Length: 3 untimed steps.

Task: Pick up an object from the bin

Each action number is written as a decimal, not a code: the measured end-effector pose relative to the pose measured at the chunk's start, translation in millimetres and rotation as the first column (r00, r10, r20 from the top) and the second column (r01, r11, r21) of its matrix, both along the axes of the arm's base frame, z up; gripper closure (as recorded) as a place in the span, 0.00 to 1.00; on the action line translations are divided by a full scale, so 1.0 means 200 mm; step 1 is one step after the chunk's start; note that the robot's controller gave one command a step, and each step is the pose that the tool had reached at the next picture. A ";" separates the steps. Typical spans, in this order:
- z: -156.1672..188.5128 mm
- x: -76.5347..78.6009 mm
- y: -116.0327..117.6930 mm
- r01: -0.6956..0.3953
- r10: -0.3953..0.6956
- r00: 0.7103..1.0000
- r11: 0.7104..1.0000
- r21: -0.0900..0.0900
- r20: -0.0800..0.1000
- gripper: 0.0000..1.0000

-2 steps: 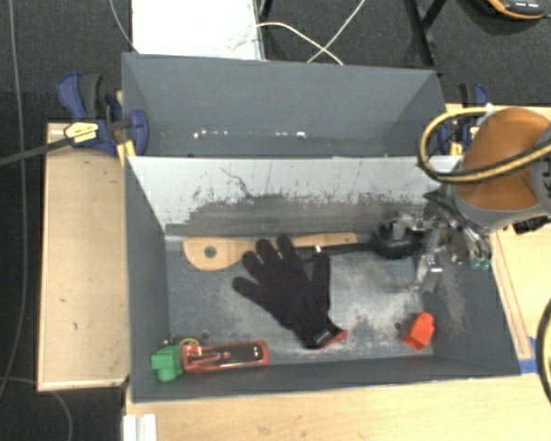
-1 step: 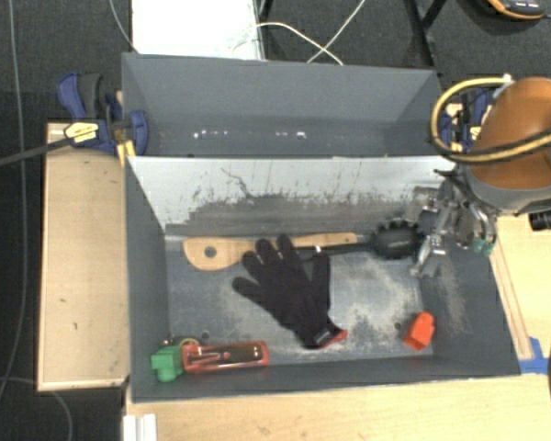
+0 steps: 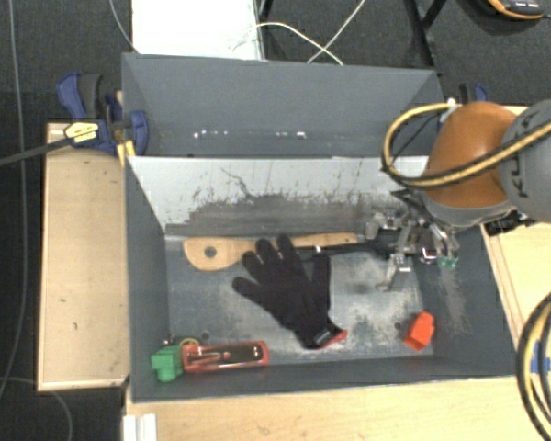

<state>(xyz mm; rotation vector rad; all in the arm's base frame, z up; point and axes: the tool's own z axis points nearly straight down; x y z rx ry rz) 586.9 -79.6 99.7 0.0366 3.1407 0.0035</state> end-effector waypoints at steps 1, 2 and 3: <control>-0.14 0.02 -0.10 0.225 -0.225 0.974 0.974 0.001 0.019 0.00; -0.14 0.03 -0.22 0.020 -0.020 1.000 1.000 -0.001 0.009 1.00; -0.14 0.03 -0.22 0.019 -0.019 1.000 1.000 -0.001 0.009 1.00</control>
Offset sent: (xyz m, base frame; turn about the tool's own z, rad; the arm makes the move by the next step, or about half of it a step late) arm 0.0047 -0.0447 -0.0297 0.0197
